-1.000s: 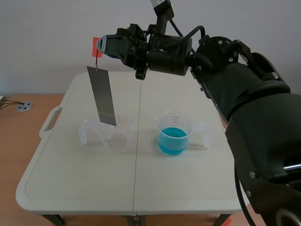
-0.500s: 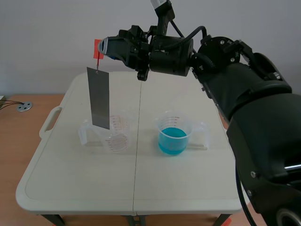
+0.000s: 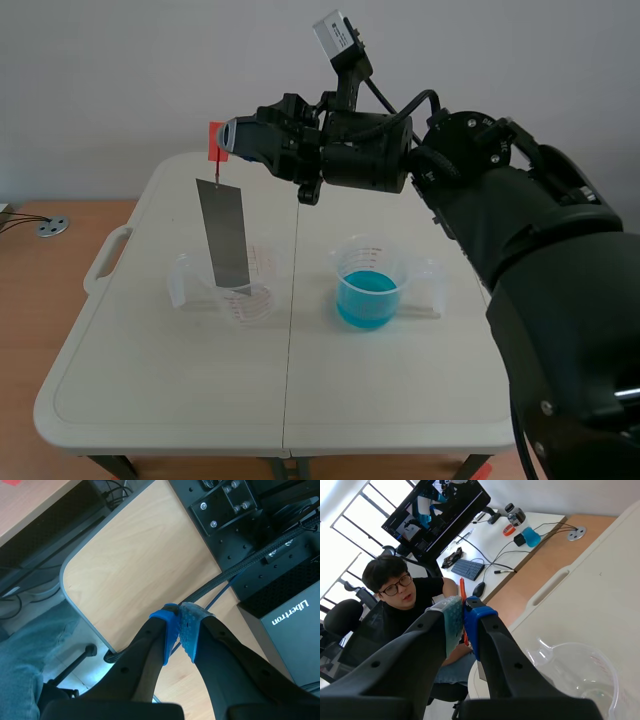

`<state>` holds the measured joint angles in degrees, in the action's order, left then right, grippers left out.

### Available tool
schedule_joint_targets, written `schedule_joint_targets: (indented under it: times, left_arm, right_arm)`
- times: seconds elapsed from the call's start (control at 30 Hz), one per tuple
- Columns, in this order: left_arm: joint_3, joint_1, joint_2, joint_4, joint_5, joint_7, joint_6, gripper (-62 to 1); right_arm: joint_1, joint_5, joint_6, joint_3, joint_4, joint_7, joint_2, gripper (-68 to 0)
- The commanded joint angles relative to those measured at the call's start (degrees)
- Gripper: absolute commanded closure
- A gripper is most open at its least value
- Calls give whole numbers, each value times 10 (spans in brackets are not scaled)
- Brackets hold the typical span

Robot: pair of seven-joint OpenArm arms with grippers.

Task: Hold the metal plate by the orange handle, dip it into the blue solution, take it out and point at it, then put the plate back in the beaker on the left.
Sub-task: 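Put the plate into the left beaker, then return to the home posture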

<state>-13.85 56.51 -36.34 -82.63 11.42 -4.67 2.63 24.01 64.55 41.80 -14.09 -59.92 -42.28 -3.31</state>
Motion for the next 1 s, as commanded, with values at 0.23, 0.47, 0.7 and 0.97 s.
schedule_joint_targets:
  times: [0.23, 0.47, 0.7, 0.97]
  left_arm:
    - [3, 4, 3, -7, 0, 3, 1, -18]
    - [3, 4, 3, -7, 0, 3, 1, -19]
    - [3, 4, 3, -7, 0, 3, 1, -19]
    - [3, 4, 3, -7, 0, 3, 1, -19]
  right_arm:
    - [-2, -4, 9, 2, 13, 9, 1, -13]
    - [-2, -17, 9, 2, 43, 17, 1, -13]
    - [-2, -68, 9, 2, 61, 48, 1, -13]
    - [7, -94, 9, 2, 61, 63, 3, -13]
